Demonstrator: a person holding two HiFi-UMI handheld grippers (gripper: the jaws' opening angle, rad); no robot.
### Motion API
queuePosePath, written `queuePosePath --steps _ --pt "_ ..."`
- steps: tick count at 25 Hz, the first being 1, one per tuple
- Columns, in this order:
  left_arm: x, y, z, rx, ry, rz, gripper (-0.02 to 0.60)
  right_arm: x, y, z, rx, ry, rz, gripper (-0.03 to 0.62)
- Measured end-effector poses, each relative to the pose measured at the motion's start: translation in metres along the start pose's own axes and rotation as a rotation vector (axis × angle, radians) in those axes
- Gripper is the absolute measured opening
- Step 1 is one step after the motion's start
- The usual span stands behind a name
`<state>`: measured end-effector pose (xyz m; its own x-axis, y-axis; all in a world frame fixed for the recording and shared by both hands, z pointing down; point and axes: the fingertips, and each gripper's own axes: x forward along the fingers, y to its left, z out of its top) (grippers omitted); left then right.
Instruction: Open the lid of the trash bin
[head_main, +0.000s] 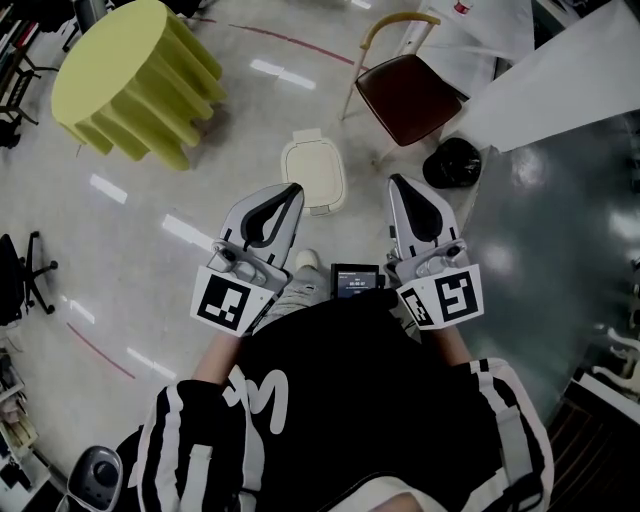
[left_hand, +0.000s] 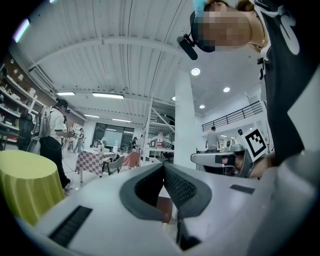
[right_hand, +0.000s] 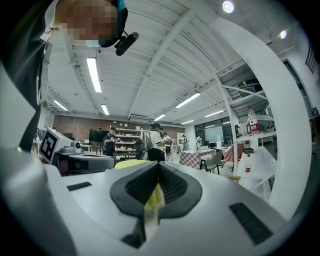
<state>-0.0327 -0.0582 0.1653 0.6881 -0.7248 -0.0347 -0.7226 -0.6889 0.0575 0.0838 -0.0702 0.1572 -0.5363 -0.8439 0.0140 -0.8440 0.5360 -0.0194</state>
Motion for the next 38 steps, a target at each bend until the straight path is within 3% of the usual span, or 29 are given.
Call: queuePosePath --steps 16,38 --pt "0.025 0.035 0.001 -0.005 0.003 0.006 0.008 0.043 -0.014 0.002 0.007 -0.003 0.008 0.011" --pt "0.035 0.032 -0.006 -0.012 0.0 0.12 0.008 0.052 -0.032 0.001 -0.009 -0.002 0.133 0.011"
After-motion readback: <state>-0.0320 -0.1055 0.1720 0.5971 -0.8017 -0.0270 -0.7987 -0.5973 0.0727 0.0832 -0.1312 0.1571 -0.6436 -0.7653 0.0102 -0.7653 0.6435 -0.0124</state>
